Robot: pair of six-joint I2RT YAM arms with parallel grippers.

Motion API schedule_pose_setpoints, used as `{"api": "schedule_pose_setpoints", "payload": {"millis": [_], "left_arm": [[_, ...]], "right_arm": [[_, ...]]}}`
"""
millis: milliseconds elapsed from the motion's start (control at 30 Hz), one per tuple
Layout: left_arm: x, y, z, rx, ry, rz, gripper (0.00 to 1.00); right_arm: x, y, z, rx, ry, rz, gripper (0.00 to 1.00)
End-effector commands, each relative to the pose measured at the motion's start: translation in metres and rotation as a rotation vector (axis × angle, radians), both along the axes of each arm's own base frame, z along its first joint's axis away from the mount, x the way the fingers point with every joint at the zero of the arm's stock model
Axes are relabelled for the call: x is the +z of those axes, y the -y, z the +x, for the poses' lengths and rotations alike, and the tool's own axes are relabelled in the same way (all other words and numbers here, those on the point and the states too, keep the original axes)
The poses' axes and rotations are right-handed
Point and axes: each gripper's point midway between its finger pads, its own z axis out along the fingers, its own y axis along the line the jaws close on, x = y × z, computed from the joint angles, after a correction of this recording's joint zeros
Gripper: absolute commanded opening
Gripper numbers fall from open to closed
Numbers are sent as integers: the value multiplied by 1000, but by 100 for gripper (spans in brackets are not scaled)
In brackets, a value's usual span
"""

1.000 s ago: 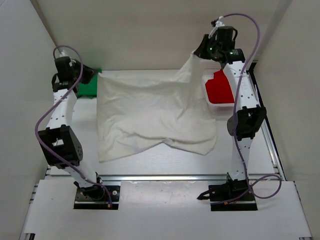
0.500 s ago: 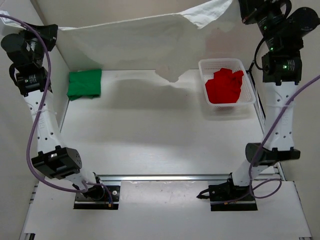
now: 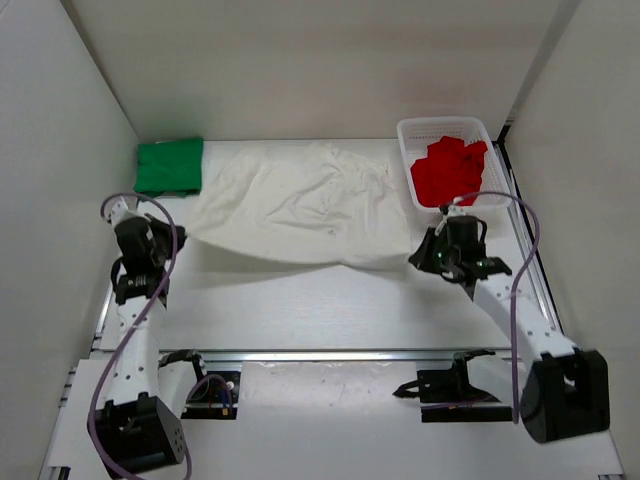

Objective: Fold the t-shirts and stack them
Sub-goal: Flatten out the tshirt, then fold the flattened tshirt in 1/3 of the way

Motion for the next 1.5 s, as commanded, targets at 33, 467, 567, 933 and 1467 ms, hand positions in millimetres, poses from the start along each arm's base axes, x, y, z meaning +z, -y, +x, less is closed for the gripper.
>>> {"api": "schedule_pose_setpoints", "payload": {"millis": [33, 467, 567, 933, 1467], "left_arm": [[-54, 18, -41, -59, -101, -19, 0], [-71, 41, -95, -172, -209, 79, 0], [-65, 35, -88, -149, -189, 52, 0], [-123, 10, -57, 0, -183, -355, 0], [-113, -12, 15, 83, -210, -287, 0]], "right_arm": [[8, -20, -55, -13, 17, 142, 0], [-4, -33, -166, -12, -101, 270, 0], [4, -36, -156, 3, -68, 219, 0], [2, -23, -27, -25, -32, 156, 0], [41, -12, 128, -83, 49, 124, 0]]}}
